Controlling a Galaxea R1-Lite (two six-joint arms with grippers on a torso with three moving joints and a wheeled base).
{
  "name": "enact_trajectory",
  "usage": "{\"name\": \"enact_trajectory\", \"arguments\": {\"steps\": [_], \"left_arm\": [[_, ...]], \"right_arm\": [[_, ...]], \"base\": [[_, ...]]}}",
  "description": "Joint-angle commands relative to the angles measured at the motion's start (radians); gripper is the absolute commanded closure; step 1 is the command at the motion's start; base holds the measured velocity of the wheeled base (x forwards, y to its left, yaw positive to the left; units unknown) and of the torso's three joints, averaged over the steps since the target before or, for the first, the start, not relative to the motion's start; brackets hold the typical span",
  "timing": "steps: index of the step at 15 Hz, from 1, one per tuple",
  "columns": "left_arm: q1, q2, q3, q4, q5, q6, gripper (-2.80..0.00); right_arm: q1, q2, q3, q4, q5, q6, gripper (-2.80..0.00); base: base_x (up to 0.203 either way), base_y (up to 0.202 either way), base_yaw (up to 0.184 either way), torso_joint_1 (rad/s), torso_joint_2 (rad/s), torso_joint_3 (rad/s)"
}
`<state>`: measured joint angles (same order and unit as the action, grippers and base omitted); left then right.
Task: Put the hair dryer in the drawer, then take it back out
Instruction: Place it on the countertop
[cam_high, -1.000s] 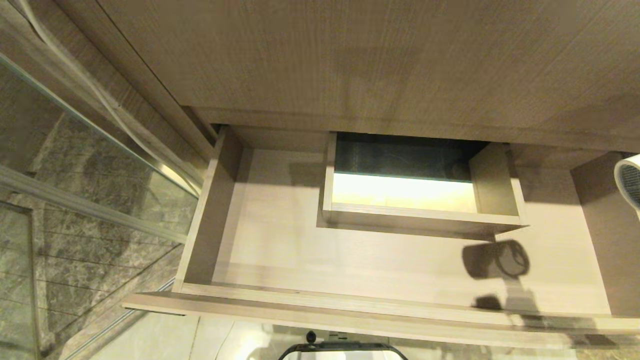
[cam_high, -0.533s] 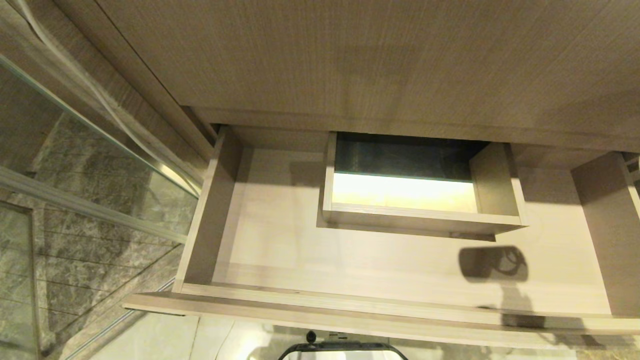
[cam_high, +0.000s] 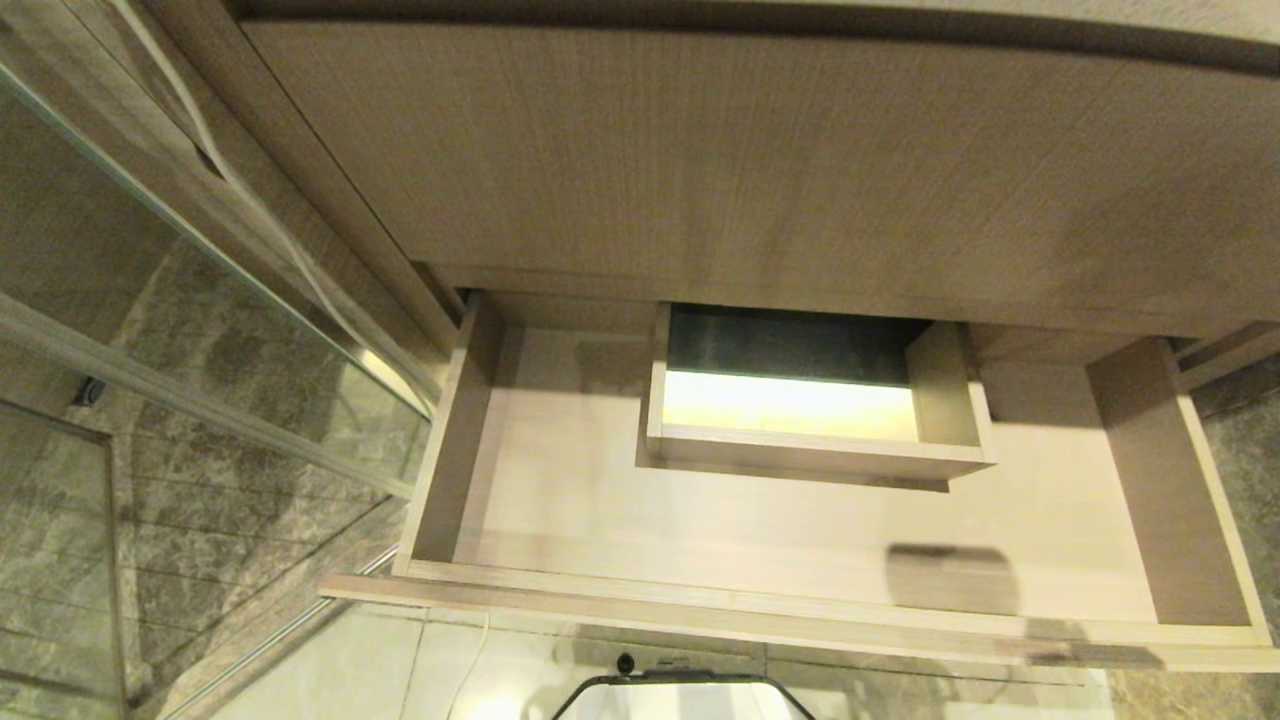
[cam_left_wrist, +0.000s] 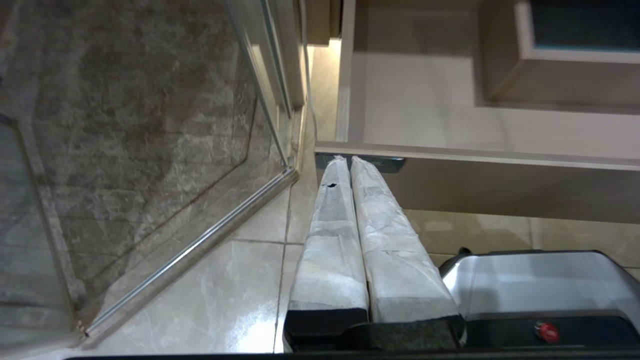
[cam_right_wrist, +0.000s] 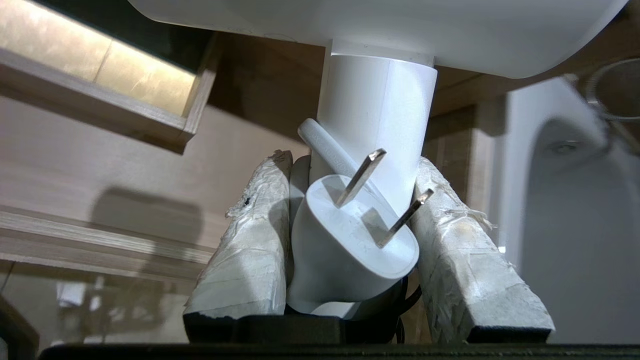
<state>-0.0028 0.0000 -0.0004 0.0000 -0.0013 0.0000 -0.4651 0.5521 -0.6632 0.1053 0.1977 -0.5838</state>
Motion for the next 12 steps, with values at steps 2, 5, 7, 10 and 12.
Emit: {"name": "enact_trajectory", "arguments": {"steps": [2,5,7,10,12], "left_arm": [[0.000,0.000,0.002,0.000,0.000,0.000,0.00],[0.000,0.000,0.000,0.000,0.000,0.000,0.00],[0.001,0.000,0.000,0.000,0.000,0.000,0.00],[0.000,0.000,0.000,0.000,0.000,0.000,0.00],[0.000,0.000,0.000,0.000,0.000,0.000,0.00]], "right_arm": [[0.001,-0.035,0.008,0.001,0.002,-0.003,0.00],[0.003,-0.089,0.019,0.013,0.002,-0.002,0.00],[0.003,-0.104,0.020,0.013,0.002,-0.002,0.00],[0.003,-0.104,0.019,0.012,0.002,-0.002,0.00],[0.003,-0.106,0.002,0.008,0.000,-0.001,0.00]], "base": [[0.000,0.000,0.000,0.170,-0.50,-0.223],[0.000,0.000,0.000,0.442,-0.49,-0.236],[0.000,0.000,0.000,0.326,-0.50,-0.242],[0.000,0.000,0.000,0.290,-0.53,-0.255],[0.000,0.000,0.000,0.291,-0.53,-0.257]]}}
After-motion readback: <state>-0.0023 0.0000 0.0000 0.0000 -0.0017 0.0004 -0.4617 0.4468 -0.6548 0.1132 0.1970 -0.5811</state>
